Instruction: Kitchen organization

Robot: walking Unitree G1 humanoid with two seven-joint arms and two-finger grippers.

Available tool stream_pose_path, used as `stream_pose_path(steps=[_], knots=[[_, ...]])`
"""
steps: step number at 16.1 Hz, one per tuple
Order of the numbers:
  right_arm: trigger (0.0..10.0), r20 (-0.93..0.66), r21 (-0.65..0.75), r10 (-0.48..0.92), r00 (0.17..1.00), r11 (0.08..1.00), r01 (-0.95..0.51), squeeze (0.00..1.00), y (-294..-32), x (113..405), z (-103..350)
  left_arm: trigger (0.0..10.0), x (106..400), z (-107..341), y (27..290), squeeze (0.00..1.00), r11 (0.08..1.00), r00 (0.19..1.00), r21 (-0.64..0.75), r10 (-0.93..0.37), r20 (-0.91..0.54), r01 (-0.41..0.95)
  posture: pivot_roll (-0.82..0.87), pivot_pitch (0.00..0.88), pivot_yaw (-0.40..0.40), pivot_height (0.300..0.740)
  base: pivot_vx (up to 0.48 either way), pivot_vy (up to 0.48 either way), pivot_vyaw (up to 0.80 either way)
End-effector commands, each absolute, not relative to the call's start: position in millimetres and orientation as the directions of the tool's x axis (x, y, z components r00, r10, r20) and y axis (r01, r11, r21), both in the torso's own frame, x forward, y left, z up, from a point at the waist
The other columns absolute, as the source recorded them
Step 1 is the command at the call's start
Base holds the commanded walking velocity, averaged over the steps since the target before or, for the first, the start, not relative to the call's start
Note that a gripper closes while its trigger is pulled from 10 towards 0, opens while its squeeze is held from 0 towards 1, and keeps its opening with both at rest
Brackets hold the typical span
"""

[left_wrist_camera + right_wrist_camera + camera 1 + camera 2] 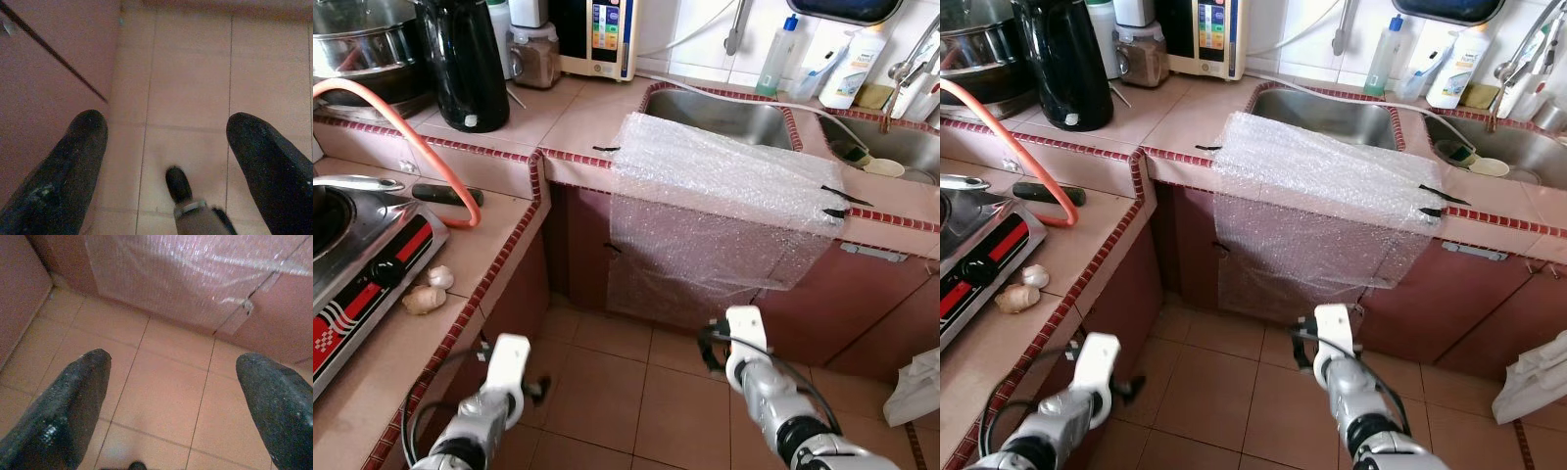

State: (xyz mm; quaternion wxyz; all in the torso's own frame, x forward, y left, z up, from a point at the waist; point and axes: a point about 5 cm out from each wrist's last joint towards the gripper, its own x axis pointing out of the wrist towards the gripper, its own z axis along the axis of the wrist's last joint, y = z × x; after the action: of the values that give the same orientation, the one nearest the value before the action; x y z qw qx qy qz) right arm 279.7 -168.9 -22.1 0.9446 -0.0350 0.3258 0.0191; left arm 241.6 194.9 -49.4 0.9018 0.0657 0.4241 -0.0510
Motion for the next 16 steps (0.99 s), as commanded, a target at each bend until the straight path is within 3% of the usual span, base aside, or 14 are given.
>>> stream_pose_path(steps=[1, 6, 9, 16], knots=[[10.0, -0.659, -0.073, -0.017, 0.752, 0.996, -0.041, 0.0, -174.2, 268.3, -32.0, 10.0, 238.2, -51.1, 201.1, 0.0, 0.984, 0.617, 0.102, -0.012, -0.787, 0.149, 0.0, 0.0, -0.06, 0.74, 0.0, 0.0, 0.0], [10.0, -0.716, -0.045, -0.038, 0.697, 0.999, 0.008, 0.0, -175.5, 244.9, -49.9, 10.0, 226.0, -57.0, 214.8, 0.0, 0.987, 0.584, 0.128, 0.045, -0.81, 0.101, -0.04, 0.0, -0.011, 0.74, 0.0, 0.0, -0.08], [10.0, -0.72, -0.036, -0.034, 0.693, 0.999, 0.012, 0.0, -167.6, 242.4, -52.3, 10.0, 227.8, -54.6, 221.5, 0.0, 0.97, 0.599, 0.217, 0.109, -0.794, 0.111, -0.04, 0.0, -0.011, 0.74, 0.0, 0.0, -0.74], [10.0, -0.731, -0.026, -0.011, 0.682, 1.0, -0.011, 0.0, -164.2, 239.0, -55.0, 10.0, 228.2, -54.4, 220.8, 0.0, 0.979, 0.594, 0.173, 0.075, -0.801, 0.11, -0.05, 0.0, -0.017, 0.74, 0.0, 0.0, -0.74]])
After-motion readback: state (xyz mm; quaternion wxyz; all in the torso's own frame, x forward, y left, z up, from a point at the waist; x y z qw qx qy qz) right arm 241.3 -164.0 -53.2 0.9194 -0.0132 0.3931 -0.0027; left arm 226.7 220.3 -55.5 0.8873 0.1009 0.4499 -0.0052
